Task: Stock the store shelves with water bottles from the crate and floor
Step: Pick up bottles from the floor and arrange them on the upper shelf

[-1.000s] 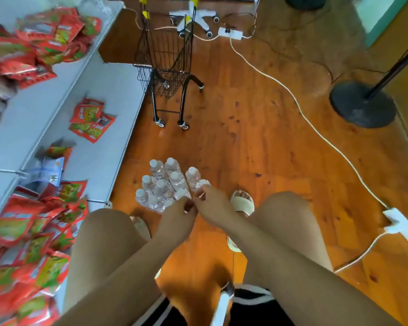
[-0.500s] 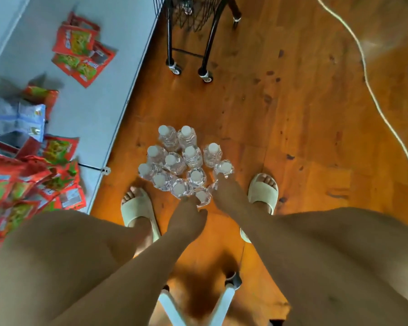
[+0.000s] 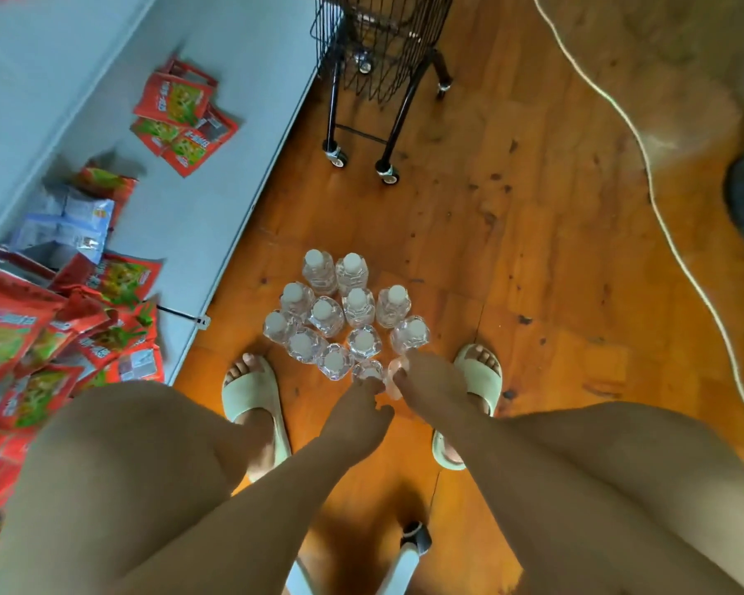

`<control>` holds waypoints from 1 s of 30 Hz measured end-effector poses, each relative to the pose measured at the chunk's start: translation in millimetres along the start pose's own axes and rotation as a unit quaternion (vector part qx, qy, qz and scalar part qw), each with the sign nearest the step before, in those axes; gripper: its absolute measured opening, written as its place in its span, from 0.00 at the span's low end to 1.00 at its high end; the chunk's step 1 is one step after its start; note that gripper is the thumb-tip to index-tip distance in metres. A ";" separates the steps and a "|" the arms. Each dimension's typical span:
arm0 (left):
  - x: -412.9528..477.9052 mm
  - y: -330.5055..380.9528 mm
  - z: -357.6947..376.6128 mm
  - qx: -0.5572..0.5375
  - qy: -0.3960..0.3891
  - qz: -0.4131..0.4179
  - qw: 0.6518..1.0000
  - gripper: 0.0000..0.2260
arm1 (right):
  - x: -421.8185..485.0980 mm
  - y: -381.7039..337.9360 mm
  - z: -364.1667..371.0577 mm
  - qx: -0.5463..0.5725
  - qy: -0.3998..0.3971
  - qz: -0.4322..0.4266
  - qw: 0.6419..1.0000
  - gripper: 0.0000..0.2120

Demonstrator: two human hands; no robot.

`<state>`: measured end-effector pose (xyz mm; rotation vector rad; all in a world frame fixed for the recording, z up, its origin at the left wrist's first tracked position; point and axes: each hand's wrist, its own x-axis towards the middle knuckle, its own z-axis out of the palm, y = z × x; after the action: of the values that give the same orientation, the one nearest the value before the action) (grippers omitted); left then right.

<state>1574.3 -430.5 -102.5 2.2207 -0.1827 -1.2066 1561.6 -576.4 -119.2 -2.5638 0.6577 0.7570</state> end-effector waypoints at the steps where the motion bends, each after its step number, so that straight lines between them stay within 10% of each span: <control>1: -5.5 2.0 -1.1 0.007 -0.002 0.009 1.000 0.20 | -8.2 -1.6 -10.4 0.034 0.006 0.012 0.999 0.18; 13: -120.8 35.3 -18.7 -0.007 0.081 0.153 0.985 0.43 | -177.3 -6.8 -177.0 0.278 0.130 -0.129 0.943 0.26; 20: -221.0 36.0 -48.1 -0.105 0.030 0.212 0.971 0.28 | -232.1 -16.7 -185.3 0.524 0.178 -0.074 0.829 0.28; 24: -263.2 31.7 -58.0 -0.275 0.043 0.197 0.940 0.23 | -250.8 -33.4 -138.7 0.699 0.079 -0.038 0.709 0.14; 30: -291.0 1.2 -44.7 -0.393 0.092 0.180 0.897 0.26 | -281.3 -68.0 -54.1 0.663 -0.077 -0.090 0.739 0.23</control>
<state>1442.3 -299.3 125.7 1.4827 -0.0142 -0.6799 1410.2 -455.7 102.5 -1.1785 0.5489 0.2087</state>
